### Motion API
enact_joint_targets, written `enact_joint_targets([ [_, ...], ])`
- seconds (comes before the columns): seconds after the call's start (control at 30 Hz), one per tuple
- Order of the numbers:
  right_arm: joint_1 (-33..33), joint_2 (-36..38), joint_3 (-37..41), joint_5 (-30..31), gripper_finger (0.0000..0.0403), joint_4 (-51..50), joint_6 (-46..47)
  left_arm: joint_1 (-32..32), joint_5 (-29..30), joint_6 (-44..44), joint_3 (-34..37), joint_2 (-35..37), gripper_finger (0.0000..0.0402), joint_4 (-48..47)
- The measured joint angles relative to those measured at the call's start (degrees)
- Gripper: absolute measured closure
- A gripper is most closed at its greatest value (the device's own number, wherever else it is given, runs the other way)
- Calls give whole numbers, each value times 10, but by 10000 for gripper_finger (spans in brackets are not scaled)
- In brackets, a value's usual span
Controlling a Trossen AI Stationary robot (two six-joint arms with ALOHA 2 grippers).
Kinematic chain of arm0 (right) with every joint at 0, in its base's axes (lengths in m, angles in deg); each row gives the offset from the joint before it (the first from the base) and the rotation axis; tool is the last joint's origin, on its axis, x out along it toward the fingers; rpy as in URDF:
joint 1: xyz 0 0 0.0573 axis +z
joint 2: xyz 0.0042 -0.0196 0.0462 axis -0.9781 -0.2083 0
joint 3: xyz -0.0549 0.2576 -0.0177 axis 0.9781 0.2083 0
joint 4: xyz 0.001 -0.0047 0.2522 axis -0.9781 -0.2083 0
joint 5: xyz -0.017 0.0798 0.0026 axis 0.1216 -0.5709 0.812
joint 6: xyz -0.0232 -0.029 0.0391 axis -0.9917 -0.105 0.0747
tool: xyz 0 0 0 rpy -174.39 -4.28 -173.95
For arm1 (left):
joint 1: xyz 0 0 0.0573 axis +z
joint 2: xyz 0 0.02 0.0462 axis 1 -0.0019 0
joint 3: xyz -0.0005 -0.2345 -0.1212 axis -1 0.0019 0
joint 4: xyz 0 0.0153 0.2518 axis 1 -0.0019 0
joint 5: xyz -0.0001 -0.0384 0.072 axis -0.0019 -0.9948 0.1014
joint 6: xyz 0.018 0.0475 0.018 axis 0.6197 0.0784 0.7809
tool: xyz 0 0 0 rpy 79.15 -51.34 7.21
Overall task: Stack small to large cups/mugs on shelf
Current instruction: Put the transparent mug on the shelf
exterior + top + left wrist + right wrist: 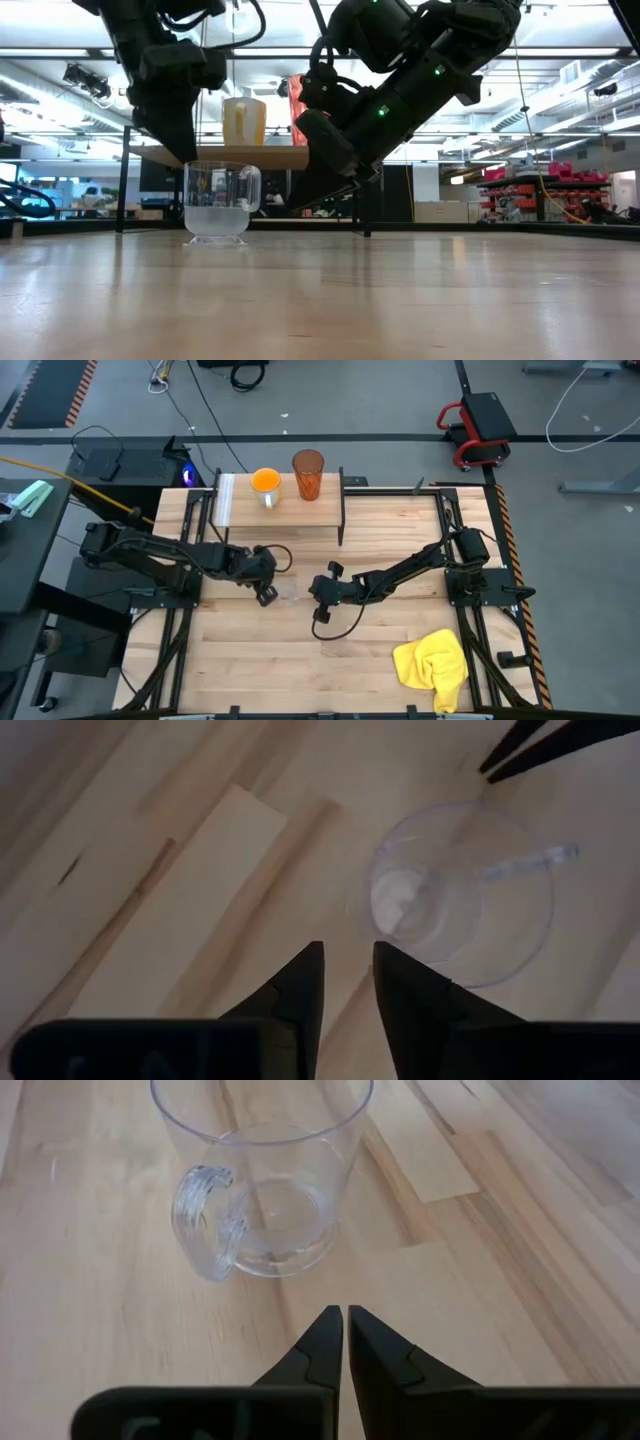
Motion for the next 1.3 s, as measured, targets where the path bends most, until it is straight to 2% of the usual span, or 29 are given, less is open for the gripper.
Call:
enact_joint_targets([
  [0.53,0,0,0,0,373,2,0,0,-28,2,1,-8,296,29],
  [1.3,0,0,0,-3,373,18,-9,0,-30,6,6,-48,294,59],
])
